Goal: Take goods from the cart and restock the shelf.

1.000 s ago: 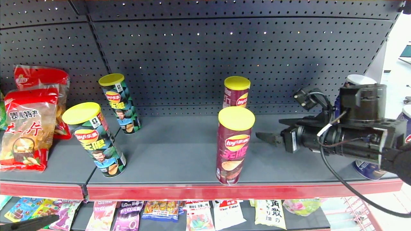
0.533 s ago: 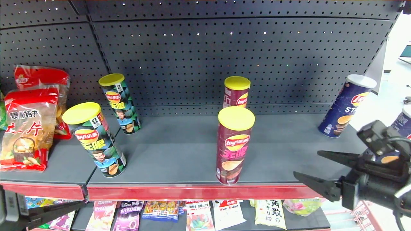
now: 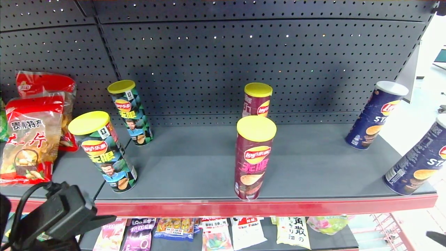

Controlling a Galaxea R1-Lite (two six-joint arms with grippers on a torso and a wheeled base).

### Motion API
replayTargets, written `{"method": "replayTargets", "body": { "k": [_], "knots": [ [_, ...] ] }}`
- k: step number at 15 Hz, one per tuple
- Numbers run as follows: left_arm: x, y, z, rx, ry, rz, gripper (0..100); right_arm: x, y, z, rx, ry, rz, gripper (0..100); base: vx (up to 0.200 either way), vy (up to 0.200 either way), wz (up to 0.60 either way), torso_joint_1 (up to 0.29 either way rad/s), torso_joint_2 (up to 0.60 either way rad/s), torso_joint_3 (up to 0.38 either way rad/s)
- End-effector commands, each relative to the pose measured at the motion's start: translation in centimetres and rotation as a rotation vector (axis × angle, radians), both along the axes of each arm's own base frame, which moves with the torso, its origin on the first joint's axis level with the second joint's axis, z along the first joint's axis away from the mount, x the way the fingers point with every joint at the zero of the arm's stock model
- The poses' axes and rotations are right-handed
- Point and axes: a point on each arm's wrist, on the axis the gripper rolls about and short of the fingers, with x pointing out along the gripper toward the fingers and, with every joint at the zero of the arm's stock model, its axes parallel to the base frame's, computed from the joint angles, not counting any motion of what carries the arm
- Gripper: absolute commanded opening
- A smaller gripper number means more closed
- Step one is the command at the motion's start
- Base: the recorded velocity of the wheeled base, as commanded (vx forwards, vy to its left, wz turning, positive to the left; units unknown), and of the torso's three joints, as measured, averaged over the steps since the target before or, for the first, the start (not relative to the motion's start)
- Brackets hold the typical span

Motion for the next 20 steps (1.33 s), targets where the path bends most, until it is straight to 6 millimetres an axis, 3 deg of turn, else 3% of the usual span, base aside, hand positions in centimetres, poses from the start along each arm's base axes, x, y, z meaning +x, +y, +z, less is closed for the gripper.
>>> {"method": "replayTargets", "body": {
  "k": [1, 4, 10, 20],
  "knots": [
    [2.9, -2.3, -0.5, -0.008, 0.053, 0.030, 100, -5.8, -1.7, -1.3, 0.034, -0.182, -0.191, 100, 0.000, 0.000, 0.00, 0.000, 0.00, 0.000],
    [5.2, -4.3, -1.6, 0.009, 0.072, 0.031, 100, -5.7, -1.9, -1.4, 0.074, -0.166, -0.327, 100, 0.000, 0.000, 0.00, 0.000, 0.00, 0.000],
    [10.6, -8.8, -0.9, -0.043, 0.105, 0.097, 100, -5.2, -1.9, -3.3, 0.037, -0.106, -0.362, 100, 0.000, 0.000, 0.00, 0.000, 0.00, 0.000],
    [13.9, -12.3, -2.8, 0.007, 0.121, 0.111, 100, -5.1, -1.9, -3.6, 0.041, -0.096, -0.365, 100, 0.000, 0.000, 0.00, 0.000, 0.00, 0.000]
  ]
}}
